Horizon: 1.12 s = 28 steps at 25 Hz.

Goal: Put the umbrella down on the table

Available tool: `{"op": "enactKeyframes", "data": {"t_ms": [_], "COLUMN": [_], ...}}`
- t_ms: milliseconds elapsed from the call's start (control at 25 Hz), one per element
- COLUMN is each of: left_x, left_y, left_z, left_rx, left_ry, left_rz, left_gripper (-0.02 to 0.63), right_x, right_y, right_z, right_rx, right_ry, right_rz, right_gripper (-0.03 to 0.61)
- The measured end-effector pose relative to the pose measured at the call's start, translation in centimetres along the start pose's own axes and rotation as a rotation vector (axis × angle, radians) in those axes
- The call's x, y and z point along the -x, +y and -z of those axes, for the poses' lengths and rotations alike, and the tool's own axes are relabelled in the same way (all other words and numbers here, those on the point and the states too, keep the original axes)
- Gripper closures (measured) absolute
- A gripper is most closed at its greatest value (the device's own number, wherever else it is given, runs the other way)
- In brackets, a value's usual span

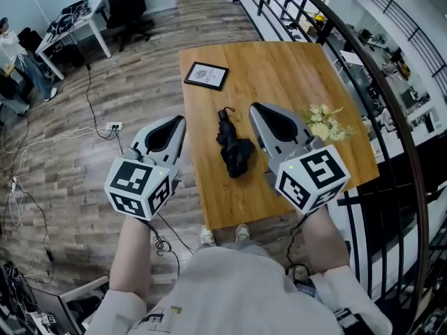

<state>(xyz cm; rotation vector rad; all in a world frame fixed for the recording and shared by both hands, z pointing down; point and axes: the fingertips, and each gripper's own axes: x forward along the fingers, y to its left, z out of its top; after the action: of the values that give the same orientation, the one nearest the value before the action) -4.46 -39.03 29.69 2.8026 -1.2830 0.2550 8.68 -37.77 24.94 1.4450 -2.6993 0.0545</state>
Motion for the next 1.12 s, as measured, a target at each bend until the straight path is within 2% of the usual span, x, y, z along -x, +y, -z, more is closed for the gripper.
{"op": "enactKeyframes", "data": {"t_ms": [160,320,520,720,960,1120], "left_x": [2.2,3.8,5.4,6.5,6.8,6.5], "left_y": [-1.8,-3.2,-3.7,-4.6,-5.4,-6.0], "left_z": [-2.0,-3.0,-3.7,-2.9,-0.8,-0.6], "left_rx": [-0.071,-0.097,-0.133,-0.138,-0.129,-0.150], "left_ry": [-0.034,-0.065,-0.123,-0.113,-0.071,-0.061], "left_rz": [0.006,0.012,-0.051,-0.061,-0.066,-0.089], "left_gripper": [0.597,0.597,0.597,0.597,0.597,0.597], "right_x": [2.6,4.6,6.8,8.4,8.9,9.1], "right_y": [1.1,1.9,2.5,2.6,3.0,2.7], "right_z": [-1.7,-2.6,-3.5,-3.1,-0.2,0.3], "right_rx": [0.010,0.031,0.049,0.089,0.118,0.108], "right_ry": [-0.043,-0.073,-0.103,-0.107,-0.054,-0.049], "right_rz": [-0.022,-0.024,-0.026,-0.004,-0.007,-0.005], "right_gripper": [0.551,0.551,0.551,0.551,0.551,0.552]}}
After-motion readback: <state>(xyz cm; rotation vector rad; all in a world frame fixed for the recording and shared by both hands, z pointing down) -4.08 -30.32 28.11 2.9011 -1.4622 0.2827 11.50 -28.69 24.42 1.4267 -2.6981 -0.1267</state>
